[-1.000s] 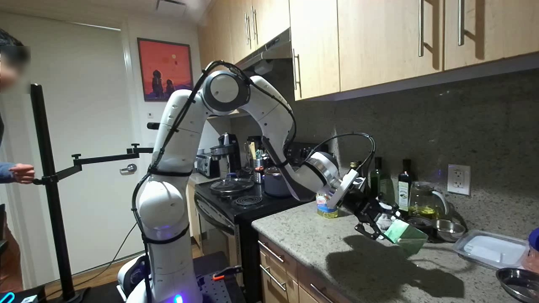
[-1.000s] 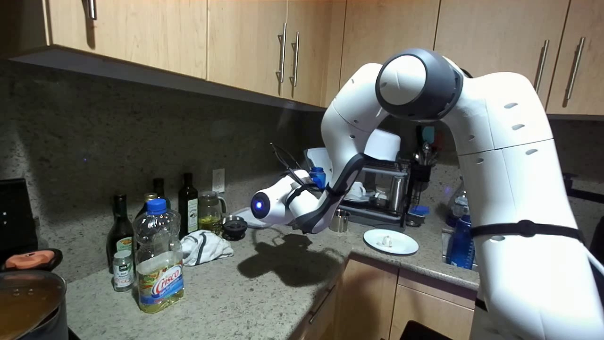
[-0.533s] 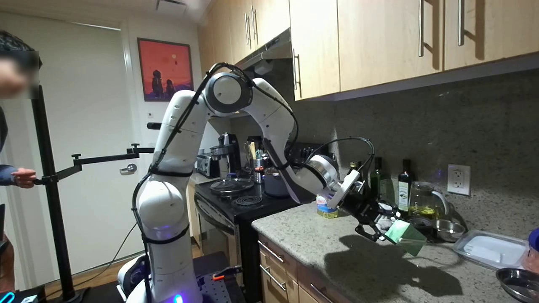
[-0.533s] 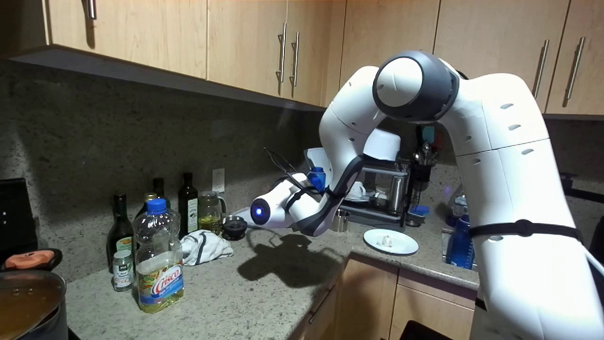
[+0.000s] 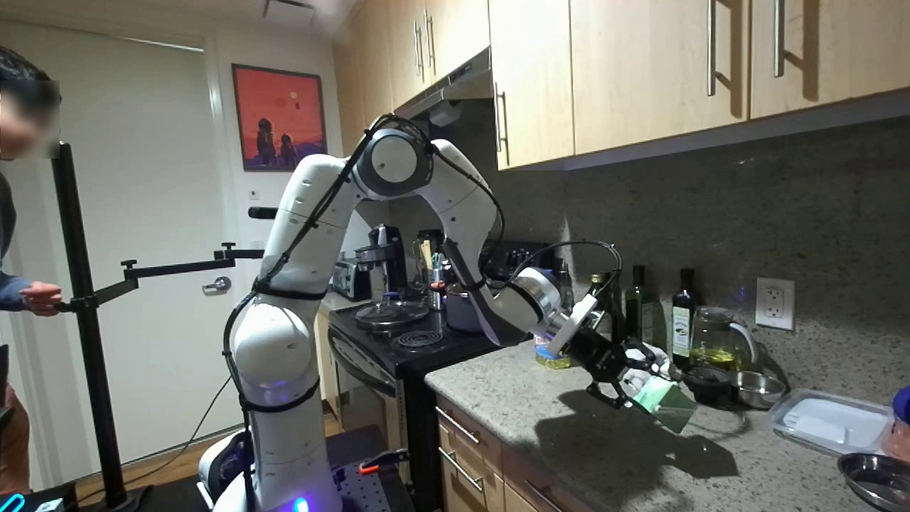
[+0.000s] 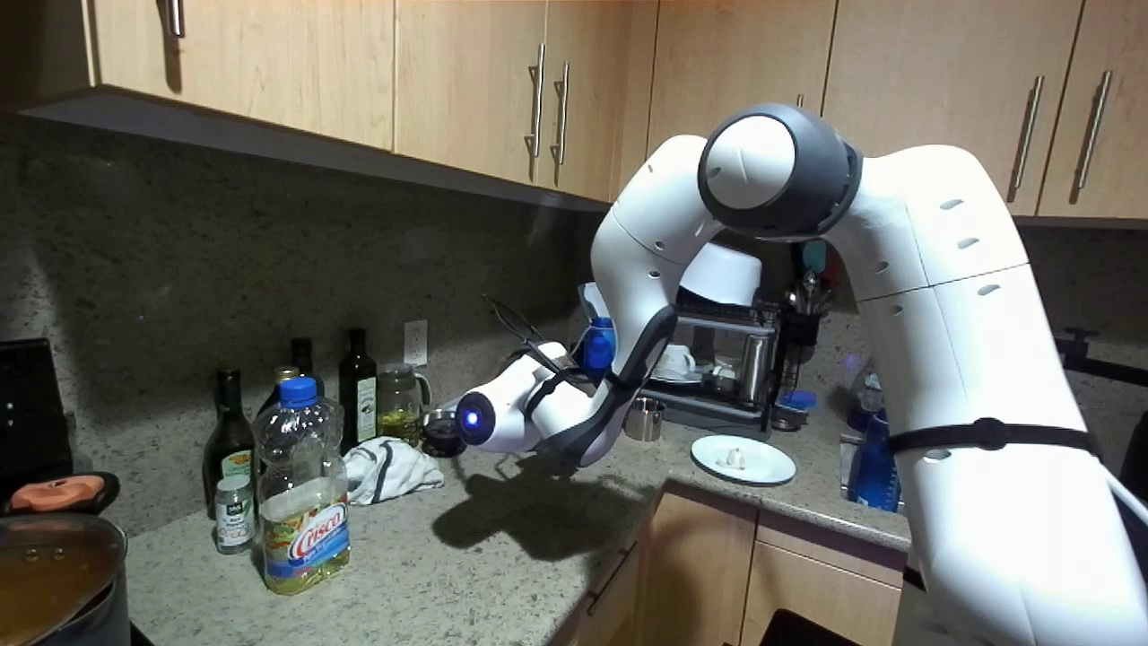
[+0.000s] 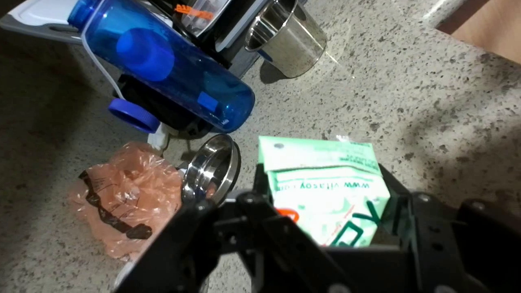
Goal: Put the juice box upright
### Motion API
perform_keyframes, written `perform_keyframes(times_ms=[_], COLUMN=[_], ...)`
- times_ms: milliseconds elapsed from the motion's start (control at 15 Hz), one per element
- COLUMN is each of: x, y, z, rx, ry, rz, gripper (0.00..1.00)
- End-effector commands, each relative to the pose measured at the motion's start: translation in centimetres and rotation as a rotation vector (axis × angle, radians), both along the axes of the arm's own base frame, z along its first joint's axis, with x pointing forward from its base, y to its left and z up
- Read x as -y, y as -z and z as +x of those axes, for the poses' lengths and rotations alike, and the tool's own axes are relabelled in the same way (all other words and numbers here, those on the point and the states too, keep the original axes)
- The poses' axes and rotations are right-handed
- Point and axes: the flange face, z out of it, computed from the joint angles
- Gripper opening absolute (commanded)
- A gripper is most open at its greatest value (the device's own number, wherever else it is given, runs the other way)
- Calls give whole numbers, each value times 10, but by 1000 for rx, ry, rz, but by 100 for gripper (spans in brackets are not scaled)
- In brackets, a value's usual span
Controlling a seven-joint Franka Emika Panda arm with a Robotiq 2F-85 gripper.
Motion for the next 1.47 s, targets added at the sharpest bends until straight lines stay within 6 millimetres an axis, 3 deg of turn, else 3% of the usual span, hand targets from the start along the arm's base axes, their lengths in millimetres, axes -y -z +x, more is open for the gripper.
perform_keyframes(times_ms=[0,67,467,533,600,667,867,1000,1133,1400], x=[-1,-2,-3,-1,0,0,-6,-11,-15,-22], y=[-9,0,7,6,7,9,15,16,14,9], z=[5,0,-1,-1,-2,-3,-4,-2,-1,2], rx=[20,4,-9,-8,-13,-18,-40,-41,-47,-62], ry=[53,25,27,26,27,23,-3,-19,-45,-102], rz=[24,20,24,19,13,13,10,9,6,-14], gripper=[65,65,65,40,44,54,49,53,50,60])
